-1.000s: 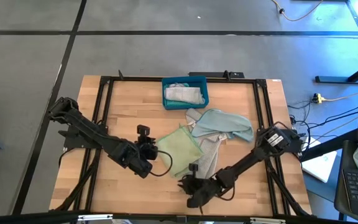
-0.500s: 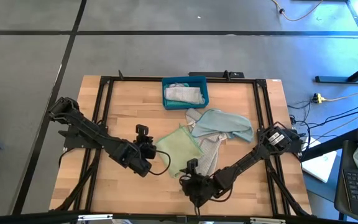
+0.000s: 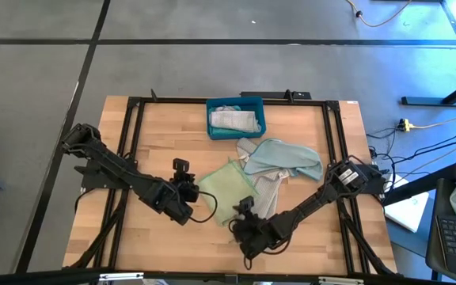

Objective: Fold microfiber towels
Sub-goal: Put the folded green towel into the blue bin

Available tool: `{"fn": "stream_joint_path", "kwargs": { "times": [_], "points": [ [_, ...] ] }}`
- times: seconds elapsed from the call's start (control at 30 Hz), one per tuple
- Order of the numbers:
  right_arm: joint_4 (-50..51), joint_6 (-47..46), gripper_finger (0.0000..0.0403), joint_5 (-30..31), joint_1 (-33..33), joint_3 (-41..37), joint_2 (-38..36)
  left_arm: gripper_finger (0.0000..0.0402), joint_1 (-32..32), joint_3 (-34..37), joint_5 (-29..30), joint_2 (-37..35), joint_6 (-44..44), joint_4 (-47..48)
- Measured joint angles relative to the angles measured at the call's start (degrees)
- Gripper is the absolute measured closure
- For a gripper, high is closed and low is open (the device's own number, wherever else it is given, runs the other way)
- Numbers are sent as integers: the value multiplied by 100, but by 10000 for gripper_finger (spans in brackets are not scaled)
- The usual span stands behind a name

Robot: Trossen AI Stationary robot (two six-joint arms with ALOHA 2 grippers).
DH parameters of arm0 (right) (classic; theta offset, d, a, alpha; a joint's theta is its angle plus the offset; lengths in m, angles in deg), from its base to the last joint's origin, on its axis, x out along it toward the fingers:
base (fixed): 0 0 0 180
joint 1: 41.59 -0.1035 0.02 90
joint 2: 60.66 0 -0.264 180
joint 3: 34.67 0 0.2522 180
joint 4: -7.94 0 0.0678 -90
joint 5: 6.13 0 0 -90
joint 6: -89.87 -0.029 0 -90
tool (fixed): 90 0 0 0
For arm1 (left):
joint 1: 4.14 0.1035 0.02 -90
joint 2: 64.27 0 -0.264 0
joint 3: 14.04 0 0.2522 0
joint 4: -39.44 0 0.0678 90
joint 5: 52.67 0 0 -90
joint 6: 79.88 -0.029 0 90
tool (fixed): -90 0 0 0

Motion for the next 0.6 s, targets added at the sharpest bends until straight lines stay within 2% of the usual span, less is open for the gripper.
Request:
{"fn": "stream_joint_path", "kwargs": {
  "times": [0.1,0.3,0.47,0.6],
  "points": [
    [-419,-31,165,-496,23,0,20,342,0,0,0,0,0,0],
    [-786,502,181,-144,19,0,24,342,0,0,-4,-1,0,-2],
    [-1233,1043,182,-945,208,-4,232,342,-2,0,-6,-2,0,-2],
    [-1359,1073,183,-575,210,0,227,342,-39,2,-17,-2,0,-2]
  ]
}}
